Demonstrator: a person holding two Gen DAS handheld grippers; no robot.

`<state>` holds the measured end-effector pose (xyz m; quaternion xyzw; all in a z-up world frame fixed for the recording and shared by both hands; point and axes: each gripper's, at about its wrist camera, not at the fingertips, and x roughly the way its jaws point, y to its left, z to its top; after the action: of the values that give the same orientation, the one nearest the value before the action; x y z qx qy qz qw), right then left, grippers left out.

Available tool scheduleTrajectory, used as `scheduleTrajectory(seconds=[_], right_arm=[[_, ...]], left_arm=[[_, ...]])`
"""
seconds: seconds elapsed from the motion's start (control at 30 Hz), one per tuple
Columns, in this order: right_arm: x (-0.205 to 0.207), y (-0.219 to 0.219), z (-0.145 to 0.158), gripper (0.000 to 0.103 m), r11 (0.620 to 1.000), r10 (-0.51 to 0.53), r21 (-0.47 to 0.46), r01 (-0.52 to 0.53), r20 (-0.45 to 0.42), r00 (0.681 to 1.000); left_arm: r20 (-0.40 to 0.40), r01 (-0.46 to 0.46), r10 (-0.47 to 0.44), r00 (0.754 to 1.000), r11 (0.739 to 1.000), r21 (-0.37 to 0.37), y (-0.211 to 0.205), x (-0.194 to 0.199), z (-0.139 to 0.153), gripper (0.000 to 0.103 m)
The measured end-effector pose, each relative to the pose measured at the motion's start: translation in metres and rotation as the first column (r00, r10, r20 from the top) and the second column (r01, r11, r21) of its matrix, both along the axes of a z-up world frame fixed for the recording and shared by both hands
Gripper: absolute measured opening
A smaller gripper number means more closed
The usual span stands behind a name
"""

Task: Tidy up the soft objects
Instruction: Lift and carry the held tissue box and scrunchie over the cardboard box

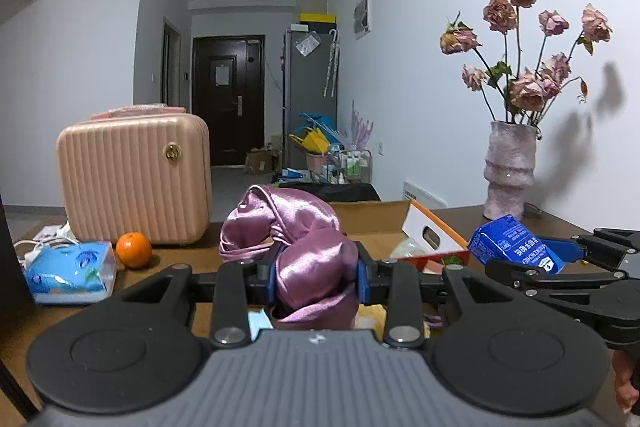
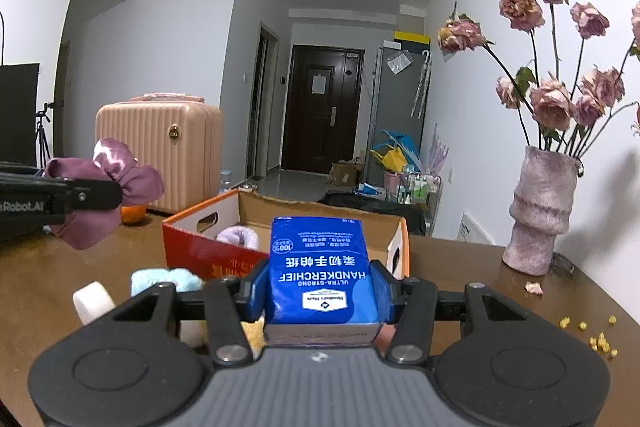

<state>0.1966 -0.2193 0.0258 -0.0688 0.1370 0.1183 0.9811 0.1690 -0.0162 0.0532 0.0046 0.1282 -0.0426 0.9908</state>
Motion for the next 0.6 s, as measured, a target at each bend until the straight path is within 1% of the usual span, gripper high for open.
scheduleTrajectory(seconds=[0.37,0.6], right_arm=[[0.034,0.009,0.012,0.051,0.999,-0.013,0.046,0.011,0.025,1.0],[0.059,0.011,0.013,0.051,0.998,-0.018,0.053,0.017,0.018,1.0]], left_arm=[[0.038,-0.035,0.035,0.999,0.999,-0.004,-0.007,0.031,0.01,0.036],[0.04,-0.041,0.041,0.998,0.999,0.002,-0.013,0.054,0.011,0.035]])
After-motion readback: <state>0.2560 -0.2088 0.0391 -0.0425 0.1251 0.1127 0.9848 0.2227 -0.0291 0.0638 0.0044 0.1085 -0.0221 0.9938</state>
